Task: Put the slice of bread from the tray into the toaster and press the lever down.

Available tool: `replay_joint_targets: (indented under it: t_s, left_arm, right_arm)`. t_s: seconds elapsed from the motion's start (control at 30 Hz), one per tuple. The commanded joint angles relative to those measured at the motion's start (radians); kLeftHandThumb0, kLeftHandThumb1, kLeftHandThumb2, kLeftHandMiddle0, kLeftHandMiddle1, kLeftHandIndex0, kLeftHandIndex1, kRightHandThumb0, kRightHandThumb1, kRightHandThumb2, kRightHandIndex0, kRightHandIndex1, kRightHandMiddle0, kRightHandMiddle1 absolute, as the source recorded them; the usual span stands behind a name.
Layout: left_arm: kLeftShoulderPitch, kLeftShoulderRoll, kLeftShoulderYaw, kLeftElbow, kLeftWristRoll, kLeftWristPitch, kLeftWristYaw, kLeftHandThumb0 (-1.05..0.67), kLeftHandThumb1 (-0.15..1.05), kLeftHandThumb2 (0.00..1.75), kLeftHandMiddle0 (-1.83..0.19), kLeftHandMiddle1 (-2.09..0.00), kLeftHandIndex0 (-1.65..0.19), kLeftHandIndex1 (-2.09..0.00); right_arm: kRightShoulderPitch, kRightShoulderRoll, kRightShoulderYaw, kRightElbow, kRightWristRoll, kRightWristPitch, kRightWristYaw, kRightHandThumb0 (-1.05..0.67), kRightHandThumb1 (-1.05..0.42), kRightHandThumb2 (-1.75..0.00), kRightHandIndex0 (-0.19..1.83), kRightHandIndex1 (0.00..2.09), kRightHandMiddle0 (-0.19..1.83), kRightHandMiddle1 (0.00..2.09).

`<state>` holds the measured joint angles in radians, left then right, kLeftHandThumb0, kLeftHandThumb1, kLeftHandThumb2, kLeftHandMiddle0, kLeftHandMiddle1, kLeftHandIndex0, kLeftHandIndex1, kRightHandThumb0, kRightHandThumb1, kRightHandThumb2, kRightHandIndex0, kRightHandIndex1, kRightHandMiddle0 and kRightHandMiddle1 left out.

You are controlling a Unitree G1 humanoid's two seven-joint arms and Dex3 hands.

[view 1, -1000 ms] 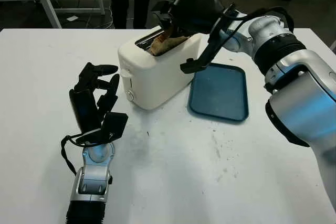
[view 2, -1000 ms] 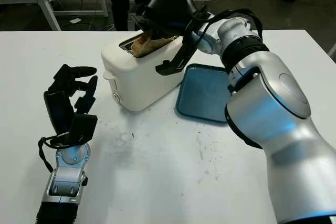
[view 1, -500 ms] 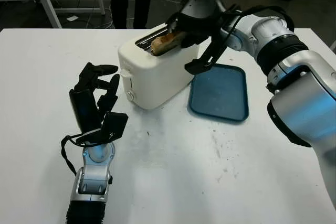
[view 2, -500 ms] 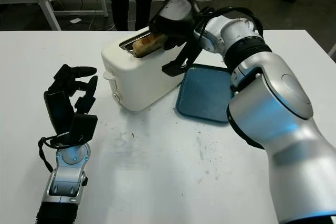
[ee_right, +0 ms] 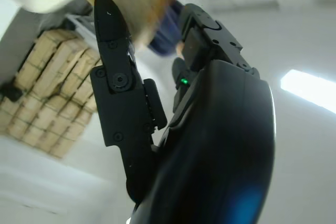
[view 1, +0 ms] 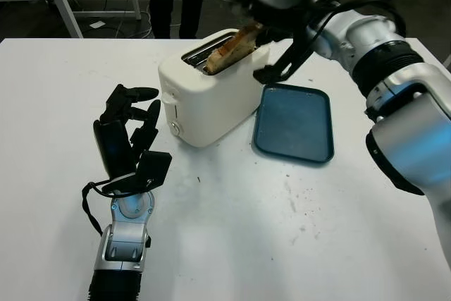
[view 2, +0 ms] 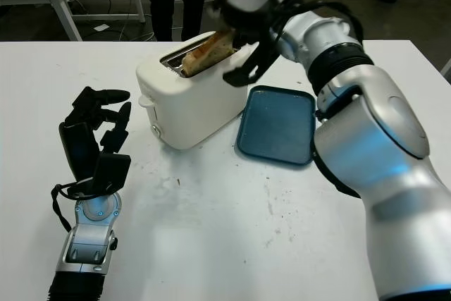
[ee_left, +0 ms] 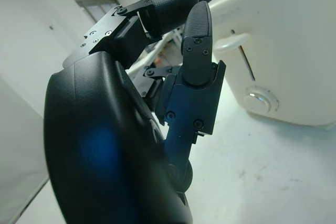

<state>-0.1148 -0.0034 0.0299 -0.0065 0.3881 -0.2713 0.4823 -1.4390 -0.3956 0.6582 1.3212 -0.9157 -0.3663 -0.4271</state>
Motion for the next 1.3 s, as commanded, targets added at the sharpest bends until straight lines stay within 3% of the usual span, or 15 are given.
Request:
replay_joint_targets:
  t_s: [0.0, 0.13, 0.23, 0.57, 0.93, 1.13, 1.27]
  left_arm:
    - [0.005, 0.005, -0.001, 0.009, -0.004, -0.024, -0.002, -0.50, 0.92, 0.20, -0.74, -1.43, -0.67, -1.04]
    - [0.001, 0.003, -0.004, 0.002, 0.002, -0.015, -0.003, -0.49, 0.92, 0.21, -0.72, -1.41, -0.66, -1.04]
    - [-0.003, 0.005, -0.002, 0.008, 0.000, -0.017, -0.005, -0.49, 0.92, 0.20, -0.73, -1.41, -0.66, -1.04]
    - [-0.007, 0.010, -0.002, 0.010, 0.002, -0.014, -0.007, -0.50, 0.92, 0.20, -0.75, -1.42, -0.67, -1.04]
    - [-0.004, 0.009, -0.002, 0.014, -0.005, -0.017, -0.010, -0.50, 0.92, 0.19, -0.74, -1.42, -0.67, -1.05]
    - [-0.004, 0.009, -0.004, 0.018, 0.004, -0.024, -0.002, -0.49, 0.92, 0.20, -0.74, -1.42, -0.66, -1.05]
    - [-0.005, 0.009, -0.001, 0.018, 0.003, -0.022, 0.001, -0.49, 0.92, 0.20, -0.74, -1.43, -0.67, -1.05]
  right_arm:
    - [0.062, -0.015, -0.037, -0.014, 0.044, 0.016, -0.037, -0.53, -0.92, -0.15, 0.00, 0.32, 0.24, 0.01]
    - [0.134, -0.020, -0.061, -0.018, 0.068, -0.016, -0.063, -0.46, -0.92, -0.14, 0.06, 0.50, 0.34, 0.06]
    - [0.169, -0.015, -0.079, -0.008, 0.083, -0.021, -0.053, -0.42, -0.92, -0.11, 0.20, 0.46, 0.43, 0.06]
    - [0.177, 0.009, -0.162, -0.005, 0.172, 0.011, 0.115, -0.41, -0.92, -0.06, 0.18, 0.42, 0.42, 0.03]
    - [0.203, 0.021, -0.253, -0.033, 0.277, -0.133, 0.161, -0.31, -0.89, 0.00, 0.37, 0.46, 0.57, 0.08]
    - [0.187, 0.059, -0.458, -0.032, 0.542, -0.127, 0.506, -0.28, -0.87, 0.00, 0.41, 0.49, 0.58, 0.07]
    - [0.203, 0.055, -0.551, -0.058, 0.645, -0.112, 0.581, -0.42, -0.82, 0.00, 0.33, 0.48, 0.54, 0.04]
